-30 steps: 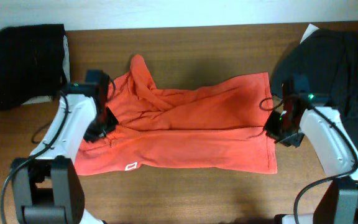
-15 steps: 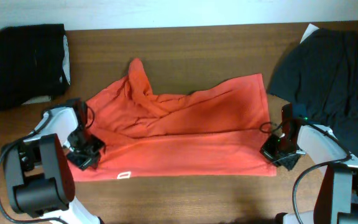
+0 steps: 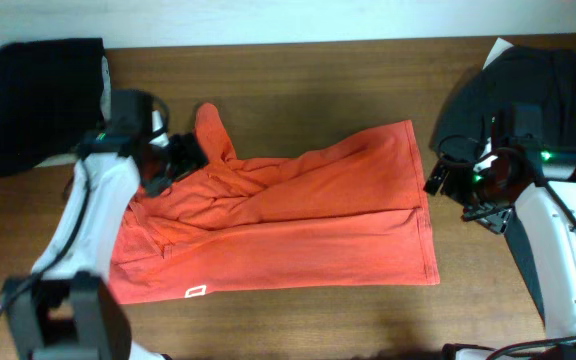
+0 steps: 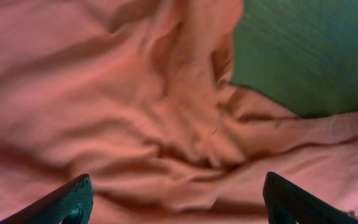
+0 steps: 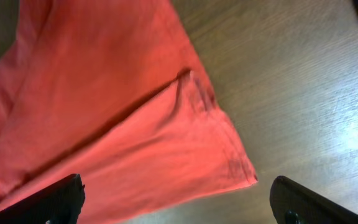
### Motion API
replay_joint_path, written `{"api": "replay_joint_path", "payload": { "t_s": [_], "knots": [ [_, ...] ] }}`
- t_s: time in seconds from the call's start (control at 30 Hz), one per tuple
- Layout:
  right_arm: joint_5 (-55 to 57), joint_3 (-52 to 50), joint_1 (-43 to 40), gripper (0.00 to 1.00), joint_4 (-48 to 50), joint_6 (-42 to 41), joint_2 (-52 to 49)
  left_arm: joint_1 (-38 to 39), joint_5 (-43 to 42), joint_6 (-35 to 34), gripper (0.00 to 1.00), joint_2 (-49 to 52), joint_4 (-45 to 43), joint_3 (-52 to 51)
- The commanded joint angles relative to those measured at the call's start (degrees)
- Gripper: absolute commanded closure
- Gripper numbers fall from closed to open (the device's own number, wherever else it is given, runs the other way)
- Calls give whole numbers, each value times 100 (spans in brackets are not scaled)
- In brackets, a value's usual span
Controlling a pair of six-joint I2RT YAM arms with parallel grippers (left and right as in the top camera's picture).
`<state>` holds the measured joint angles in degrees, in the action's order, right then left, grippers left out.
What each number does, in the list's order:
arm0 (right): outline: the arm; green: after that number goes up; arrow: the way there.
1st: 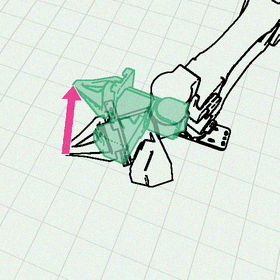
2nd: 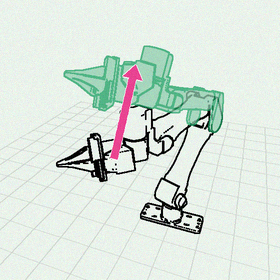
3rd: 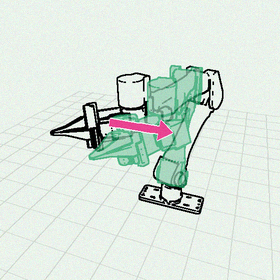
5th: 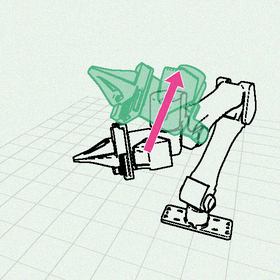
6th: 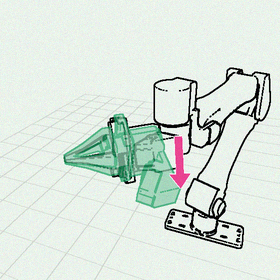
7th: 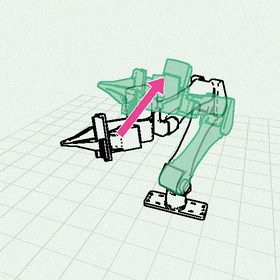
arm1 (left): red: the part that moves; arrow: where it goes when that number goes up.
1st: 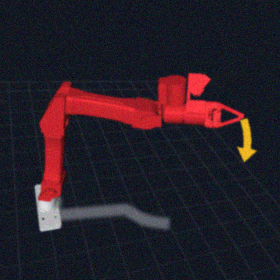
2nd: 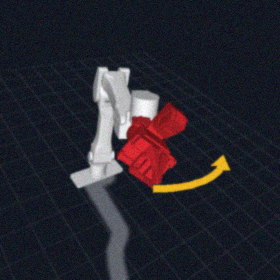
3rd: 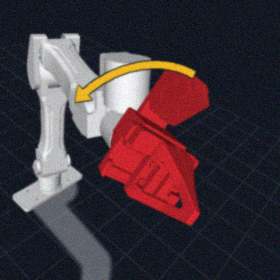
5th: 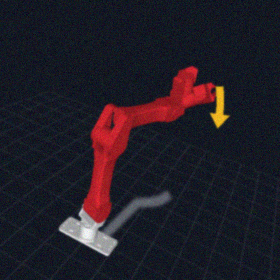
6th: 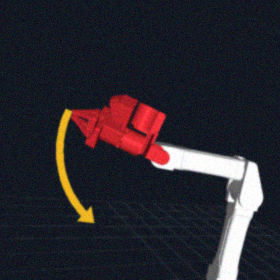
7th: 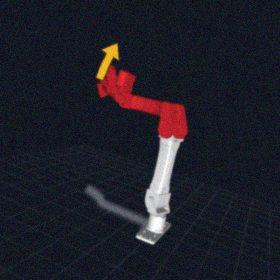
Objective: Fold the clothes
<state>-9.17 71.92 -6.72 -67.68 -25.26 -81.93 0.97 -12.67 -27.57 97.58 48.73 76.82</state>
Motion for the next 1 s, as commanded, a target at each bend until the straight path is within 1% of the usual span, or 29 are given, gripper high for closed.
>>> {"api": "replay_joint_path", "payload": {
  "t_s": [0.0,0.07,0.17,0.23,0.27,0.3,0.33,0.37,0.4,0.5,0.53,0.6,0.67,0.73,0.77,0.8,0.9,0.97],
  "knots": [
    [-42,63,396,2,-50,107,-122,385,-173,238,13,1646,566,1309],
    [234,63,586,2,-76,105,-201,400,-173,173,13,2332,697,1757],
    [251,61,645,2,-72,105,-221,374,-149,177,17,2649,326,1834],
    [251,61,645,2,-83,105,-221,319,428,173,22,2730,310,1832],
    [254,61,645,2,-92,105,-221,260,590,175,32,2734,295,1832],
    [254,61,645,2,-92,105,-225,208,579,173,37,2734,269,1832],
    [256,61,645,2,-92,105,-225,79,413,175,48,2739,153,1832],
    [254,61,645,2,-90,105,-225,-9,164,212,48,2778,66,1832],
    [254,61,645,2,-92,105,-225,-31,90,251,49,2887,-15,1832],
    [254,61,645,2,-120,105,-225,-85,81,284,49,2940,-330,1832],
    [254,61,645,2,-116,105,-225,-184,-57,284,49,2940,-400,1832],
    [256,61,645,2,-111,105,-260,-321,-63,284,50,2940,-400,1832],
    [256,61,645,2,-109,105,-385,-466,-68,282,55,2968,-466,1832],
    [254,61,645,2,-107,105,-573,-444,-131,286,56,3067,-518,1832],
    [254,61,645,2,-92,105,-658,-417,-262,286,56,3136,-557,1832],
    [256,61,645,2,-44,105,-761,-413,-442,284,59,3276,-640,1832],
    [254,61,645,1,173,105,-824,-413,-531,284,60,3324,-828,1834],
    [254,61,645,1,321,105,-824,-413,-605,284,76,3324,-916,1834]
  ]
}}
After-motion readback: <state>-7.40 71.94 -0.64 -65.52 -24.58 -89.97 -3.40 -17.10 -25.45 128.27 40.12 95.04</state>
